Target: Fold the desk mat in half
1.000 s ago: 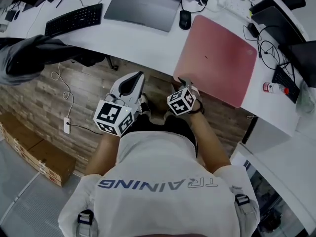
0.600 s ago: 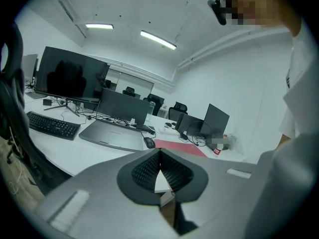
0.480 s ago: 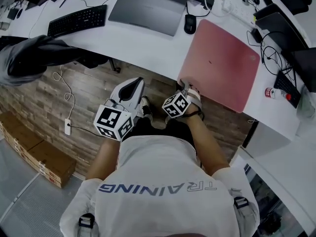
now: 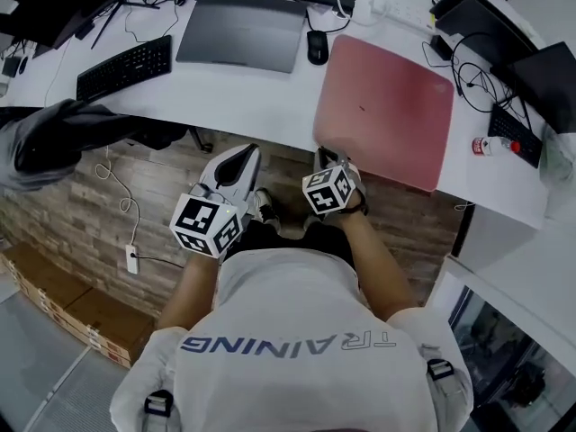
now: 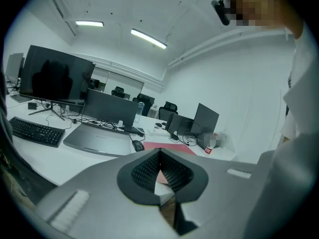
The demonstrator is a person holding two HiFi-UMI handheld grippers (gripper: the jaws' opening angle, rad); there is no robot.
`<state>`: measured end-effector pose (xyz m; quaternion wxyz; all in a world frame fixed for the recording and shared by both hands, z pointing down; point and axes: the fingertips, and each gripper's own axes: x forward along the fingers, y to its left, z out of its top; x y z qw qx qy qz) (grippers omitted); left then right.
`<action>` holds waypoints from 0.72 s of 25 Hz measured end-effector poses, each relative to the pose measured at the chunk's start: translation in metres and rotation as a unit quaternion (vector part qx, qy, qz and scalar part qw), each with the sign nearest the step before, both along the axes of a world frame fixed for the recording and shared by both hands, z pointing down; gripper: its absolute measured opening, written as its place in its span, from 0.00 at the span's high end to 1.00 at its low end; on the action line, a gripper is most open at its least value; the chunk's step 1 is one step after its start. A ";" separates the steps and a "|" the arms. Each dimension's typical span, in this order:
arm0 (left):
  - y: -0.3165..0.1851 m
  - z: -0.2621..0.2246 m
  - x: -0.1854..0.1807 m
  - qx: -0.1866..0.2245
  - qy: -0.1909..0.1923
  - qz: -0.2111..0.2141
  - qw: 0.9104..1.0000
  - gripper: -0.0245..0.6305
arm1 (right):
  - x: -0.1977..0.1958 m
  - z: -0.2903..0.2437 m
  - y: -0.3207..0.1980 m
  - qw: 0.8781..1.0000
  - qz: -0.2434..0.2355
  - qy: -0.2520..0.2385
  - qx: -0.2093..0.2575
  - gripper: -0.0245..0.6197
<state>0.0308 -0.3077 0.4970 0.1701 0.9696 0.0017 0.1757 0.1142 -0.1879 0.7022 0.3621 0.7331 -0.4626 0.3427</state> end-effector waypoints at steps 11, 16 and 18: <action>0.046 -0.017 0.056 0.008 0.018 0.074 0.997 0.96 | 0.068 -0.052 0.082 0.986 0.145 0.023 0.077 0.92; 0.083 -0.027 0.088 0.012 0.034 0.115 0.993 0.96 | 0.092 -0.061 0.135 0.974 0.206 0.031 0.091 0.92; 0.098 -0.028 0.100 0.011 0.036 0.131 0.991 0.96 | 0.100 -0.063 0.155 0.968 0.228 0.034 0.094 0.92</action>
